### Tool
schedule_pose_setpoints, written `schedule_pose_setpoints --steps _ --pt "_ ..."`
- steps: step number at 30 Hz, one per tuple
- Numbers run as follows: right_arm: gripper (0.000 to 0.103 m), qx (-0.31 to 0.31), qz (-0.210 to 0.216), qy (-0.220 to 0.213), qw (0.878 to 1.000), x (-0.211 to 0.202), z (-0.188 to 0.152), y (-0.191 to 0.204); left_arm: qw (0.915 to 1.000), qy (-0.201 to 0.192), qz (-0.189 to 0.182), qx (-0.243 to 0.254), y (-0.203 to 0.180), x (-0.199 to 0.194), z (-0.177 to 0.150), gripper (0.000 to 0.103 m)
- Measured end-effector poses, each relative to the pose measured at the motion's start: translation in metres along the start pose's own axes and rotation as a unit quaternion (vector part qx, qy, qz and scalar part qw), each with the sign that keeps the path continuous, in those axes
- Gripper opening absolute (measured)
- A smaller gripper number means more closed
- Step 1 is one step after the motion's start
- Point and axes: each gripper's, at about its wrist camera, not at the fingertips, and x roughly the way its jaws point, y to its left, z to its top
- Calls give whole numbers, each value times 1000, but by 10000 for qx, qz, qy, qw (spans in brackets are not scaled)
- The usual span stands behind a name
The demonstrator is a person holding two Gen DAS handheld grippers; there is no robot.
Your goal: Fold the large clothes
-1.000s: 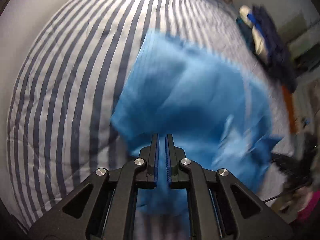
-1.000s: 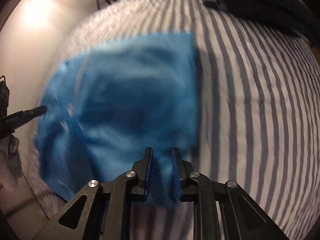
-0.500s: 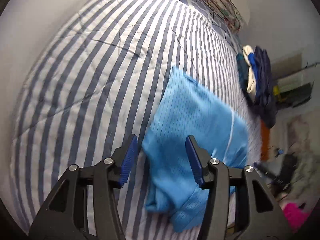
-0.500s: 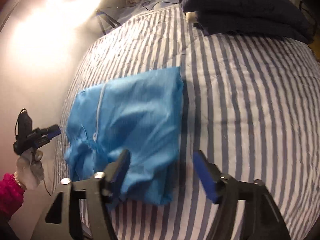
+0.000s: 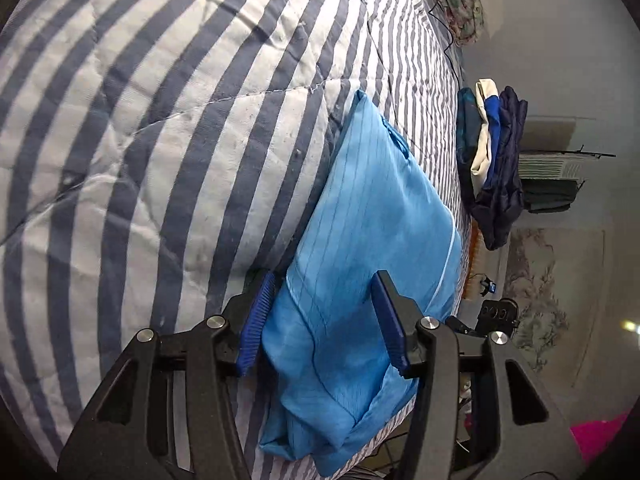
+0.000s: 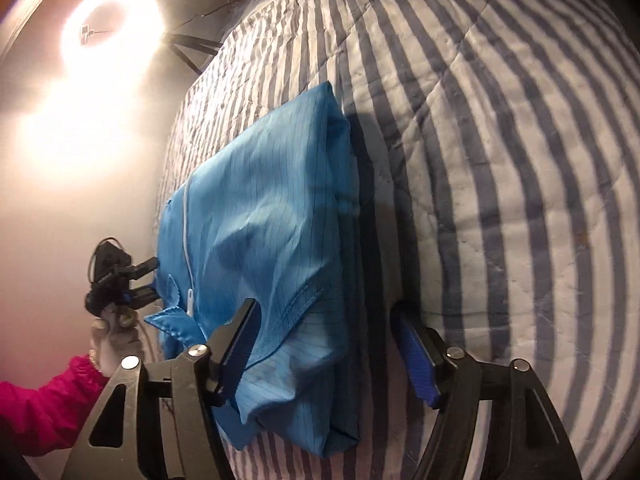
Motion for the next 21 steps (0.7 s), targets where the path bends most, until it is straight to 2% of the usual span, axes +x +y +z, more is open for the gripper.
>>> schedule_pose_setpoints --steps 3,5,7,9,12,15,16,17,18,19,21 --pt "65 -14 128 -88 9999 5 5 2 9995 -135 -203 -180 2 4 3 52" --pt "58 103 287 -126 9995 10 10 1 9995 -180 -211 -153 1 7 4 52" --pt "45 221 508 -86 9984 14 13 2 9996 -158 -212 -101 -3 10 4 52" --pt "45 136 509 -37 9986 22 16 9 9996 32 -259 -50 -8 16 2 43" --pt "45 46 504 24 9987 28 17 14 9993 222 43 303 -21 28 -2 43" --pt "45 115 510 -19 9986 32 17 16 9994 176 13 308 -25 35 0 42" --pt "44 107 483 -30 9988 33 17 17 9991 133 104 386 -28 36 -1 38" --pt "40 66 386 -48 9992 33 17 21 9985 121 215 483 -32 38 -2 27" --pt "30 21 307 -17 9995 34 16 24 9975 128 337 602 -37 39 -4 17" --pt "21 -22 237 2 9997 34 16 28 9961 98 474 731 -44 40 -7 14" --pt "11 -156 57 -15 9999 34 17 43 9938 14 669 884 -56 40 -11 8"
